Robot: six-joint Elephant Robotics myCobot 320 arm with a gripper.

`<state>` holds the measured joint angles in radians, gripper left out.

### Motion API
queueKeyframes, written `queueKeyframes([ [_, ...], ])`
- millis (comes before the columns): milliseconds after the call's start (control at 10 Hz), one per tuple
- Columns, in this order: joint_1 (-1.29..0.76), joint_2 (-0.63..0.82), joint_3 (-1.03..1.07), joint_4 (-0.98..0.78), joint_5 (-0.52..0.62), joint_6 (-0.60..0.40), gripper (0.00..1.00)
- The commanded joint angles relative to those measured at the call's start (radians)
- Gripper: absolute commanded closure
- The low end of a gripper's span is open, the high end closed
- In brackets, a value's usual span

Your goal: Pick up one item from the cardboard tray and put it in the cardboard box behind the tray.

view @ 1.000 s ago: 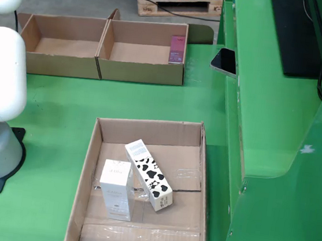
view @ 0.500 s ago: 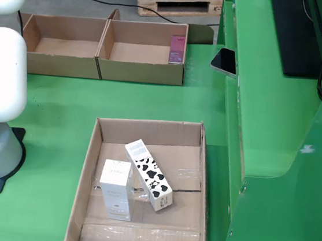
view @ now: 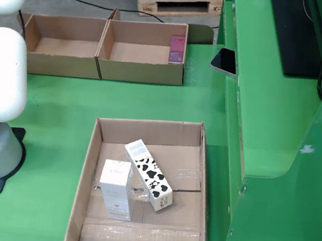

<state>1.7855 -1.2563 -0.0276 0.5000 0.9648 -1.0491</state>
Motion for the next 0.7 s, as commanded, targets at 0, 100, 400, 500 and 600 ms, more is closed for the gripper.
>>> queueKeyframes([
  [0,0.005,0.026,0.028,0.012,-0.011,-0.146,1.0],
  [100,0.005,0.026,0.028,0.012,-0.011,-0.175,1.0],
  [400,0.005,0.026,0.028,0.012,-0.011,-0.267,1.0],
  [500,0.005,0.026,0.028,0.012,-0.011,-0.281,1.0],
  [600,0.005,0.026,0.028,0.012,-0.011,-0.311,1.0],
])
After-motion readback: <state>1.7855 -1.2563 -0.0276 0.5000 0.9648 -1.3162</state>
